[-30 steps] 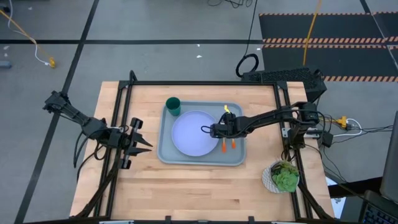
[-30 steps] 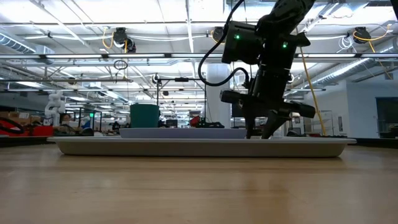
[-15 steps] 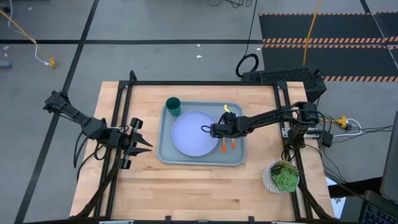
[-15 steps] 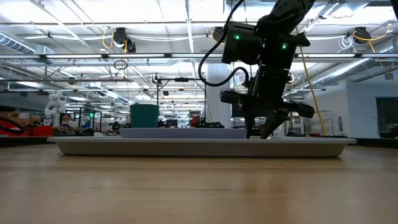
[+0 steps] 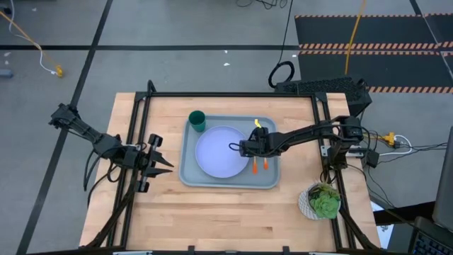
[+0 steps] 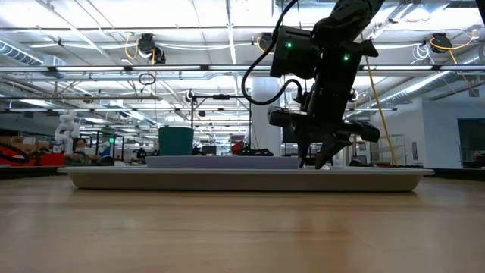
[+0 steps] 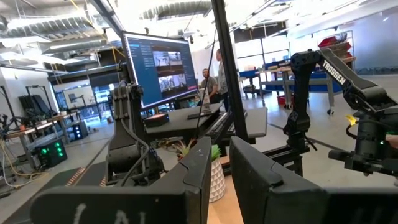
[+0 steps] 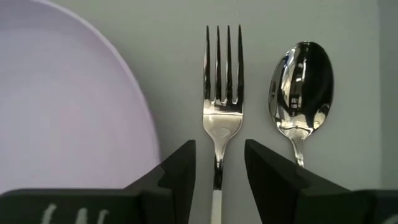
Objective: Pick and place plate/cup/fork/spoon on tray
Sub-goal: Adjust the gray serving tray
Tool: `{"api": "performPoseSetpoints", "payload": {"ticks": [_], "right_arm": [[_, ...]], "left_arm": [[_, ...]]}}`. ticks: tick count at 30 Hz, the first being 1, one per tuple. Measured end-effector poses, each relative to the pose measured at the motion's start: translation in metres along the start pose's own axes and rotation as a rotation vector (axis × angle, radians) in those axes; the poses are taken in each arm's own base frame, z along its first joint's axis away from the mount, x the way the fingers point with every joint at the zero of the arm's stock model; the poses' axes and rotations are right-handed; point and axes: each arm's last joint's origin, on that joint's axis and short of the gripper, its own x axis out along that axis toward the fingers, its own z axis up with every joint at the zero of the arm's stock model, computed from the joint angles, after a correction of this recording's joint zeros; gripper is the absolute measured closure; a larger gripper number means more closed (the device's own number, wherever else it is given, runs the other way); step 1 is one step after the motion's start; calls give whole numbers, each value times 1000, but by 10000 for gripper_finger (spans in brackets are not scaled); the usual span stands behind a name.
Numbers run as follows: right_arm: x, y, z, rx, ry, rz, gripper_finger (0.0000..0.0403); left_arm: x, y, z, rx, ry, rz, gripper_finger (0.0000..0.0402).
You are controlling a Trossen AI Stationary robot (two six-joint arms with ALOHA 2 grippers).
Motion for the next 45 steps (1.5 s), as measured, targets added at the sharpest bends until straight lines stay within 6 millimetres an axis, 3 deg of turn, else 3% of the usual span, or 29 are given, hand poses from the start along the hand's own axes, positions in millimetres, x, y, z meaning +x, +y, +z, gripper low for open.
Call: {"api": "performPoseSetpoints", "payload": {"ticks": [10,15,22,26,31,38,45], "right_arm": [[0,0,1,-145,-47,-7,275],[-1,0,1,-377,-13,-5,275],[-16,-6,7,-528,-2,-5,275],[-28,-7,17,-612,-113,-8,275],[-33,-3,37,-777,-211,17,275],[-12,-1,85,-949,-36,277,275],[-5,-10,135,-1014,-33,345,275]], "left_arm": [[0,-1,-4,63,39,-9,339],[0,1,-7,86,77,24,339],[1,7,-15,109,154,101,339],[1,11,-17,105,179,126,339],[1,17,-23,116,230,160,339],[2,27,-30,149,287,216,339],[1,36,-31,171,305,270,339]]}}
